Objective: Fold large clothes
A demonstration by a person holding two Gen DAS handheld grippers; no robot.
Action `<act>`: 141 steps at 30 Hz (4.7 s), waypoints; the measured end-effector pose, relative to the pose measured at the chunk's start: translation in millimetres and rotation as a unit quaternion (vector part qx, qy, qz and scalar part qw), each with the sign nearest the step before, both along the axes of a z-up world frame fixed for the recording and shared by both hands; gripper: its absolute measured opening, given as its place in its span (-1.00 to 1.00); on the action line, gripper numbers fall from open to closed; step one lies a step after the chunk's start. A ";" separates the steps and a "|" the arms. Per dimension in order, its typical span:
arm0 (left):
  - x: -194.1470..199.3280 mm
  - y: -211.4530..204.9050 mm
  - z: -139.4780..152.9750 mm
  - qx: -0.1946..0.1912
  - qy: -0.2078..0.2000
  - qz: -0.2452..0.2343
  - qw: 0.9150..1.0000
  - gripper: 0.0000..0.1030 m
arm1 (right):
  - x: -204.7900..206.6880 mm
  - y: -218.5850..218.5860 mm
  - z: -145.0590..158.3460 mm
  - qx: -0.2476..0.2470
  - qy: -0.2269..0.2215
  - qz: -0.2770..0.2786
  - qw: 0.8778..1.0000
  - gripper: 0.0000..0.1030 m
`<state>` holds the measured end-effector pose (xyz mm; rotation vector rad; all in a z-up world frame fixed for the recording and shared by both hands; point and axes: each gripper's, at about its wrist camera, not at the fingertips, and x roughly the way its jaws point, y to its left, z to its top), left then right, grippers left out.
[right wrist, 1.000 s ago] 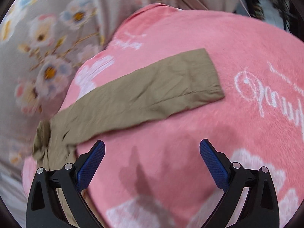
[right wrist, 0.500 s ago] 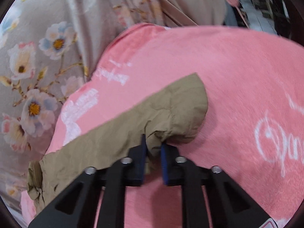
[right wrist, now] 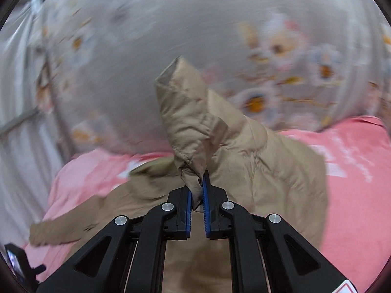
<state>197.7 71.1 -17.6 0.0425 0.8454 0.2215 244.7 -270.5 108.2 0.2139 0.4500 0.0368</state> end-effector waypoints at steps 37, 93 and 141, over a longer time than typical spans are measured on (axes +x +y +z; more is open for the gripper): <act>124.2 -48.4 -4.2 -0.261 0.076 -0.035 0.962 0.37 | -22.7 -139.9 -157.6 0.272 0.187 -0.100 0.939 0.11; 83.7 -46.4 -9.3 -0.135 -0.072 -0.068 0.986 0.66 | 38.3 60.1 -156.9 -0.053 0.206 0.018 0.977 -0.93; 133.1 -224.6 16.4 -0.246 0.052 -0.247 0.936 -0.44 | -69.8 -42.5 -138.6 0.039 0.178 -0.086 0.980 0.07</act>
